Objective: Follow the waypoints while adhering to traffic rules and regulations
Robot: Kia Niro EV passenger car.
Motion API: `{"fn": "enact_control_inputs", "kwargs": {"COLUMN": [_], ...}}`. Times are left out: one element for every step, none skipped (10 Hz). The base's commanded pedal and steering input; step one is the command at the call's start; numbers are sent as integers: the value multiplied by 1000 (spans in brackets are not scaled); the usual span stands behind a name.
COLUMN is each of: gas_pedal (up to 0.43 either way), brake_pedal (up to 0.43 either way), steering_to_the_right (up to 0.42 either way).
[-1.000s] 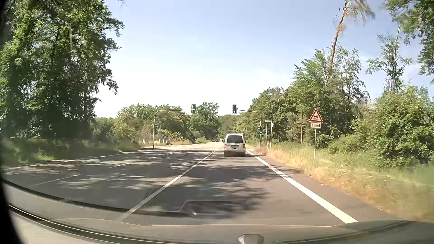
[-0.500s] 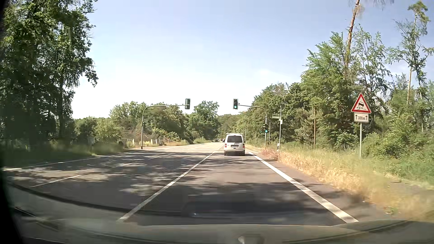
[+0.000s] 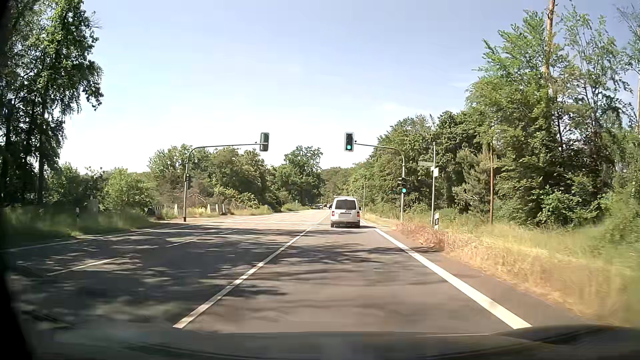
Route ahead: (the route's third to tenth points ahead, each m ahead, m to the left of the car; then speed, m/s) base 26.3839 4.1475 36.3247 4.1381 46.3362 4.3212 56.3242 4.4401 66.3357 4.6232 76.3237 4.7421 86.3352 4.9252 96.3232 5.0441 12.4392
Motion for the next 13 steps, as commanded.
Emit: {"fn": "enact_control_inputs", "kwargs": {"gas_pedal": [189, 189, 189, 189, 189, 189, 189, 189, 189, 189, 189, 189, 189], "brake_pedal": [30, 30, 30, 30, 30, 30, 30, 30, 30, 30, 30, 30, 30], "steering_to_the_right": [2, 2, 3, 3, 3, 3, 2, 2, 2, 2, 2, 2, 1]}}
